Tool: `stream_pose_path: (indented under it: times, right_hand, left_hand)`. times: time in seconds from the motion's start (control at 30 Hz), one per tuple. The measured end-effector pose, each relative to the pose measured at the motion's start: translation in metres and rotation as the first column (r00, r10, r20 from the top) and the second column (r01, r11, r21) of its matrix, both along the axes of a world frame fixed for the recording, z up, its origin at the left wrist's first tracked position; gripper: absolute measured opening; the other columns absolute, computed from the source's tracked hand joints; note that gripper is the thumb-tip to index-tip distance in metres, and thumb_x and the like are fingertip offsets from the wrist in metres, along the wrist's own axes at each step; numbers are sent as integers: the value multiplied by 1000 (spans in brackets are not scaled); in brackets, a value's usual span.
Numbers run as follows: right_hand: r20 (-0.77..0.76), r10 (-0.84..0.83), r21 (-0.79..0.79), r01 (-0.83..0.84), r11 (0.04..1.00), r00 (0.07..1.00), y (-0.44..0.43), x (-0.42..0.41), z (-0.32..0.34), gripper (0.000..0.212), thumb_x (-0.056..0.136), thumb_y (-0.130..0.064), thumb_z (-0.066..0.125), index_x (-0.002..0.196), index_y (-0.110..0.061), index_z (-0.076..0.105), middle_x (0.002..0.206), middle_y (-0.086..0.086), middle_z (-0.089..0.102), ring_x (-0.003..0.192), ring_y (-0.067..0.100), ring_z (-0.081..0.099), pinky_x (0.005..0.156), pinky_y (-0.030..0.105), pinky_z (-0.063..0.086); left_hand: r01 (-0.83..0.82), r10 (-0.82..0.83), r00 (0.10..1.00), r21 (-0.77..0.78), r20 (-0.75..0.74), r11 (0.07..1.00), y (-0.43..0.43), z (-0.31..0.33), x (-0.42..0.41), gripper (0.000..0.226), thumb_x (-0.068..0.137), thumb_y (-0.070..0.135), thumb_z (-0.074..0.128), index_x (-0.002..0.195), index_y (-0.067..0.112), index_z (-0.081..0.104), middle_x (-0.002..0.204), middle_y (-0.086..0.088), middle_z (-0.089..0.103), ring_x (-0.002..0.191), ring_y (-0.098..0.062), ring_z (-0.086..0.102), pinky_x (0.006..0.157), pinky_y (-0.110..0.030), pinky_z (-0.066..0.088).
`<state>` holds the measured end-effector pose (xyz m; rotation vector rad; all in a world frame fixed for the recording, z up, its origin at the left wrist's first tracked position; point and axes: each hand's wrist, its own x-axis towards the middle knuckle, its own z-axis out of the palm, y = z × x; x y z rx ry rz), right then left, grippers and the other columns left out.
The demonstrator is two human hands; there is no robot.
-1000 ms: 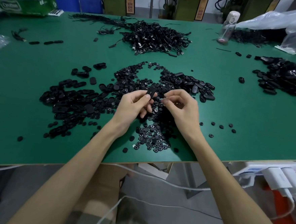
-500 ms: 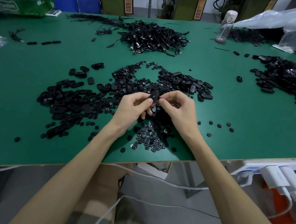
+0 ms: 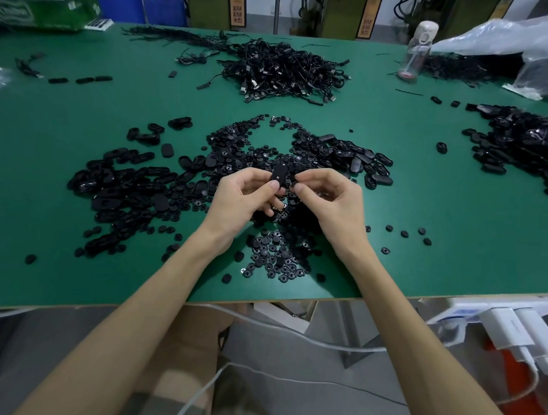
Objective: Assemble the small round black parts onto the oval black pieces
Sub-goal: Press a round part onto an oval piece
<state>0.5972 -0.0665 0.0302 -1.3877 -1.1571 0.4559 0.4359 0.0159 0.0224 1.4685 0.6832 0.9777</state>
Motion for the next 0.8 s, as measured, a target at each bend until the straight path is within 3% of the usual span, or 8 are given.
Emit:
stream_pose_path:
  times: [0.3, 0.5, 0.63, 0.8]
  right_hand:
    - [34, 29, 22, -29, 999, 999, 1, 0, 0, 11, 91, -8, 75, 99, -14, 77, 90, -4, 76, 84, 7, 68, 79, 23, 51]
    - [25, 36, 31, -37, 999, 999, 1, 0, 0, 15, 90, -6, 76, 102, -14, 76, 91, -7, 76, 86, 5, 68, 79, 22, 52]
    - [16, 29, 32, -30, 999, 999, 1, 1, -1, 17, 89, -7, 77, 104, -16, 75, 93, -4, 76, 88, 9, 70, 82, 33, 55]
    - [32, 36, 29, -37, 999, 999, 2, 2, -2, 15, 89, -8, 75, 100, -18, 76, 89, -9, 75, 85, 7, 68, 80, 25, 52]
  left_hand:
    - [-21, 21, 999, 12, -43, 1000, 0, 0, 1, 6, 101, 5, 64, 104, 1, 66, 86, -11, 73, 67, -16, 68, 61, -27, 57]
    - [-35, 40, 995, 60, -87, 998, 1, 0, 1, 9, 99, 7, 67, 105, 0, 68, 82, -5, 71, 66, -14, 65, 60, -25, 55]
    - [-34, 40, 994, 66, -99, 997, 0, 1, 1, 4, 99, 7, 67, 102, 4, 67, 81, -4, 71, 64, -14, 65, 59, -26, 55]
    - [-26, 35, 992, 80, -119, 996, -2, 2, 1, 8, 100, 5, 66, 105, 0, 67, 82, -6, 71, 65, -15, 65, 60, -27, 55]
